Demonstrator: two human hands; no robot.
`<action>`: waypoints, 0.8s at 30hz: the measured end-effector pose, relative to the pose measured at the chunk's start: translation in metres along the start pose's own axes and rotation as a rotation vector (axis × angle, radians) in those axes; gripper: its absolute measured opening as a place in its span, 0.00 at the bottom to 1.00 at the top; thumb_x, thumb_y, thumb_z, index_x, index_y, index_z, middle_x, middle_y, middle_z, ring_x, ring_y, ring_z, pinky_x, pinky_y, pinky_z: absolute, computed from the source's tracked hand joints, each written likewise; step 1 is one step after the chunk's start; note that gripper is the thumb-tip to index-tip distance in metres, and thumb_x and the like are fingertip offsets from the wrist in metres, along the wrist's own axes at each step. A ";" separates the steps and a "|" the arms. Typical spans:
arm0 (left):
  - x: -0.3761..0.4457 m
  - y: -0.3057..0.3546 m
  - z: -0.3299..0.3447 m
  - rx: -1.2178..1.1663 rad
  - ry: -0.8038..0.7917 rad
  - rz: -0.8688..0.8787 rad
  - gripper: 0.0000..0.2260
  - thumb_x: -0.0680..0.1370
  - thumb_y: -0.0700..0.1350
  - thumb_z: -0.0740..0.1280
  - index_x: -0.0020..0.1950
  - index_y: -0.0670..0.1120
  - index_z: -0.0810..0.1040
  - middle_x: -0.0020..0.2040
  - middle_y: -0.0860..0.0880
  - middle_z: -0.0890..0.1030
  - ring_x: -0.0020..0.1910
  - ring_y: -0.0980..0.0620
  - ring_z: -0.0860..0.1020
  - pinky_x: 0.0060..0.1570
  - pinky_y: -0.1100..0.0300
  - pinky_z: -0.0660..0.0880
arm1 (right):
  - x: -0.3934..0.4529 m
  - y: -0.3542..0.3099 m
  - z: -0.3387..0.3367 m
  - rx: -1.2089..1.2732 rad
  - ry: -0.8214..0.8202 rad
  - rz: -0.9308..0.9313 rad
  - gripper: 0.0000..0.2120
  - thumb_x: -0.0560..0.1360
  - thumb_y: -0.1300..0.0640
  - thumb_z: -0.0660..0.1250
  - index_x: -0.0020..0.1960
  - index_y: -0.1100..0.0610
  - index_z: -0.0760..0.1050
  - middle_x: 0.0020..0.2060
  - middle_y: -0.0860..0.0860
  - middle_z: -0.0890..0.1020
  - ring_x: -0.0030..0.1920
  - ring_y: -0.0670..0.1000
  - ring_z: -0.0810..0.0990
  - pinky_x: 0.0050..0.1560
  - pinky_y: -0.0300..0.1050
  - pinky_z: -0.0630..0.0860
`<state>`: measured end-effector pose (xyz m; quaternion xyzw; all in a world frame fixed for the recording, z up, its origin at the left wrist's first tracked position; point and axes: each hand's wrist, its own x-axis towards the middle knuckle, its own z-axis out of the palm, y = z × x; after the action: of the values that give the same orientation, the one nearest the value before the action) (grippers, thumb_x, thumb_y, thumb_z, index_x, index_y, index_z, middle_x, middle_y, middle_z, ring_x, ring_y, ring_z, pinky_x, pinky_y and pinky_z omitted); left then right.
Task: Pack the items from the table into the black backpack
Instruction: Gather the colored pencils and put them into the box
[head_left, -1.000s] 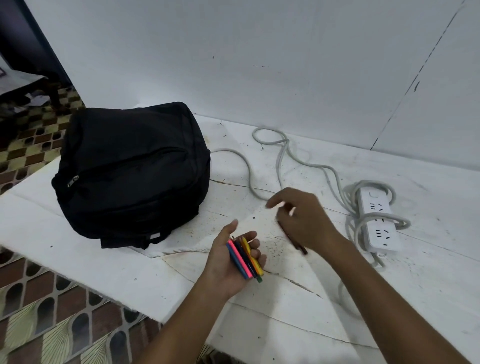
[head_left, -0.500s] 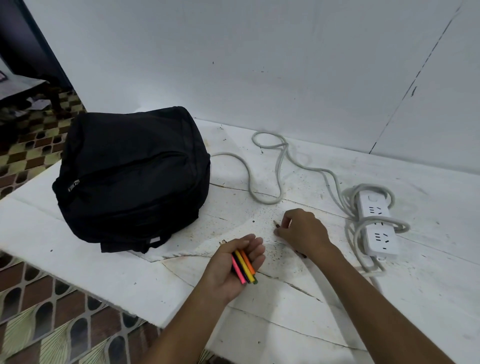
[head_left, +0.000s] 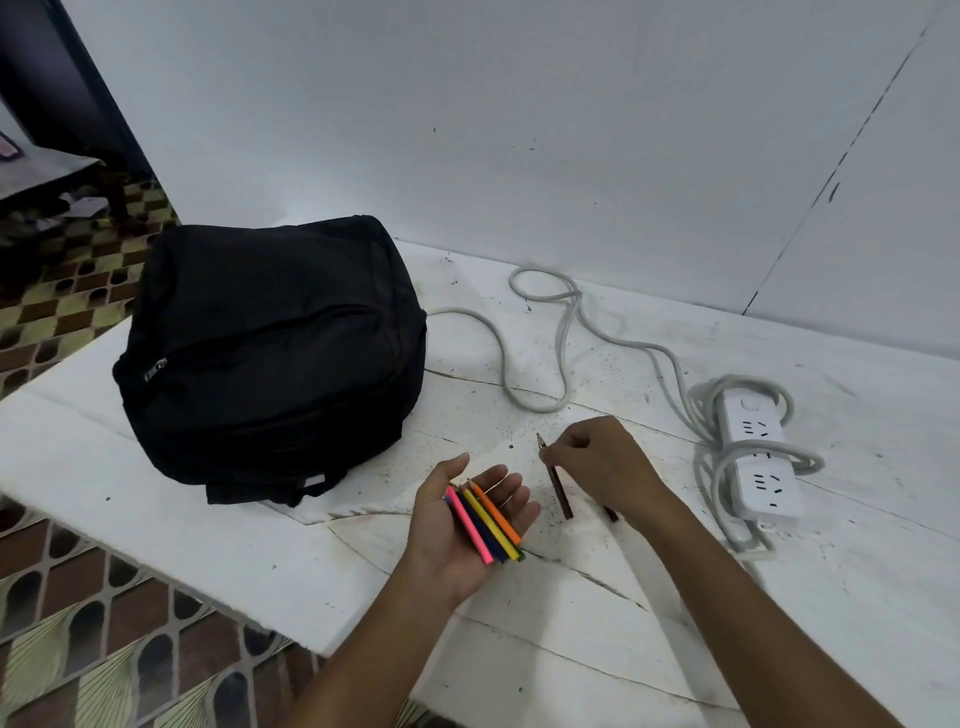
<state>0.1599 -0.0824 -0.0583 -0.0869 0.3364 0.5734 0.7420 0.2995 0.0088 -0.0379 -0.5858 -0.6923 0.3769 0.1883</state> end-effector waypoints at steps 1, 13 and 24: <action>0.001 0.000 0.000 -0.001 -0.002 -0.003 0.17 0.70 0.50 0.69 0.43 0.35 0.82 0.42 0.38 0.82 0.37 0.41 0.82 0.40 0.46 0.82 | -0.005 -0.004 -0.001 0.035 -0.024 -0.006 0.13 0.71 0.57 0.70 0.38 0.68 0.78 0.21 0.48 0.67 0.19 0.43 0.62 0.24 0.33 0.61; 0.007 -0.003 0.001 0.044 -0.035 -0.039 0.13 0.69 0.46 0.71 0.48 0.38 0.79 0.37 0.43 0.78 0.32 0.48 0.78 0.36 0.54 0.80 | -0.020 -0.019 -0.008 0.182 0.014 -0.074 0.05 0.72 0.57 0.71 0.39 0.57 0.81 0.29 0.47 0.80 0.27 0.40 0.73 0.33 0.36 0.70; 0.004 -0.009 0.004 0.136 0.015 0.018 0.03 0.76 0.35 0.65 0.44 0.36 0.77 0.33 0.41 0.79 0.29 0.46 0.80 0.37 0.49 0.82 | 0.005 0.044 -0.013 -0.303 -0.033 0.159 0.14 0.68 0.50 0.75 0.33 0.54 0.72 0.28 0.48 0.77 0.30 0.47 0.75 0.32 0.40 0.67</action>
<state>0.1704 -0.0801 -0.0603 -0.0375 0.3812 0.5551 0.7384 0.3365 0.0187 -0.0629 -0.6541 -0.6958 0.2913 0.0559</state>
